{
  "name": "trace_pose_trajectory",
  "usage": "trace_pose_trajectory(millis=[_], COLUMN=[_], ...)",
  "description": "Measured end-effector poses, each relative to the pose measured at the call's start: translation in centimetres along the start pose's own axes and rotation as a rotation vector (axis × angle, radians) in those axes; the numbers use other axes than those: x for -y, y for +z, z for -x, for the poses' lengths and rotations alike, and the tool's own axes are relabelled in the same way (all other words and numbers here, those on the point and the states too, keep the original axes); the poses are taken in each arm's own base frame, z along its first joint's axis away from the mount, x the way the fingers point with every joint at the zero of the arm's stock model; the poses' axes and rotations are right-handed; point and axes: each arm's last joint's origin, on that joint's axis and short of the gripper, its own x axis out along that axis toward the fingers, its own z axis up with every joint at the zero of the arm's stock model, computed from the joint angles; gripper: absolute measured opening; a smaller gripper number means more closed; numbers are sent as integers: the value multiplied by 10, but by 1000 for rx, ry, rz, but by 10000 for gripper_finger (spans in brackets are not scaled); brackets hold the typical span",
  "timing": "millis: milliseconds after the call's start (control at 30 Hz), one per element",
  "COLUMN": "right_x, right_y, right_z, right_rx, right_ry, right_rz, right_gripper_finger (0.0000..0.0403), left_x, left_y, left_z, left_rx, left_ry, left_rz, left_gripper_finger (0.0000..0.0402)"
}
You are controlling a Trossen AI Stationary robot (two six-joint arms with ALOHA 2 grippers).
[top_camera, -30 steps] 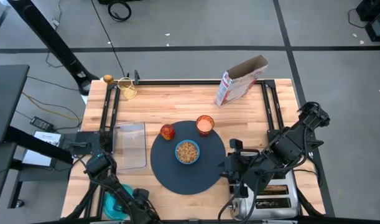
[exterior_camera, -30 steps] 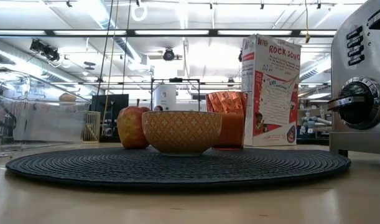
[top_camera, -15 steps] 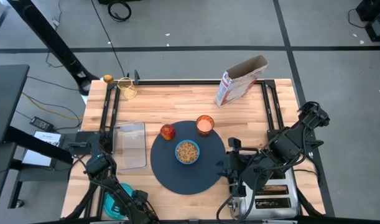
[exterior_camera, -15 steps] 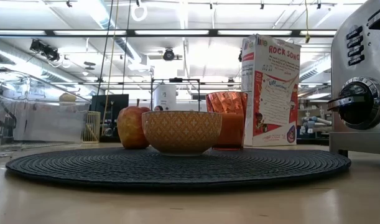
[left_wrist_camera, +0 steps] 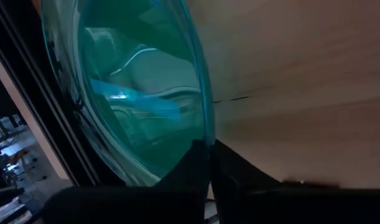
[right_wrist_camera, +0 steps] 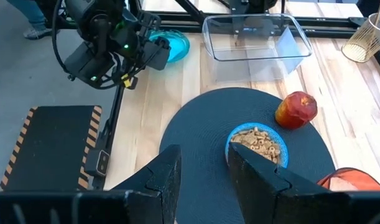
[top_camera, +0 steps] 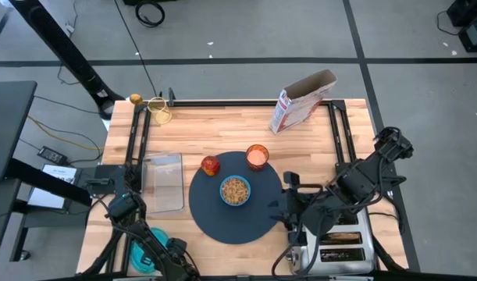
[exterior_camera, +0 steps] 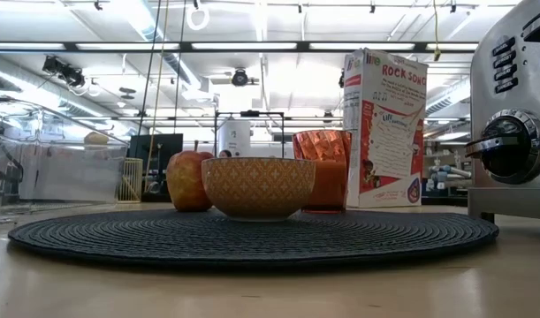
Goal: Arrange a breakfast setting
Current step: Put the blue transparent plate on top of the dark blue placemat beside the blue bowl
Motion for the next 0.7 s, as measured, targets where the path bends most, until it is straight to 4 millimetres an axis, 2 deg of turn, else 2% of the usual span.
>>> trace_pose_trajectory(millis=[200, 333, 533, 700], right_x=[3, 5, 9, 12], right_y=[1, 2, 4, 5], right_z=[-2, -3, -5, -6], right_rx=[-4, -4, -5, -7], right_ry=[-2, -8, -19, -27], right_rz=[6, 21, 40, 58], right_gripper_finger=[140, 140, 140, 140], left_x=[2, 1, -9, -13], left_y=[-3, -5, -10, -16], left_z=[13, 29, 69, 100], left_rx=[14, 8, 45, 195], left_ry=[-54, -82, -134, -295], left_rz=[-15, -57, -148, -364], left_gripper_finger=[16, 17, 17, 16])
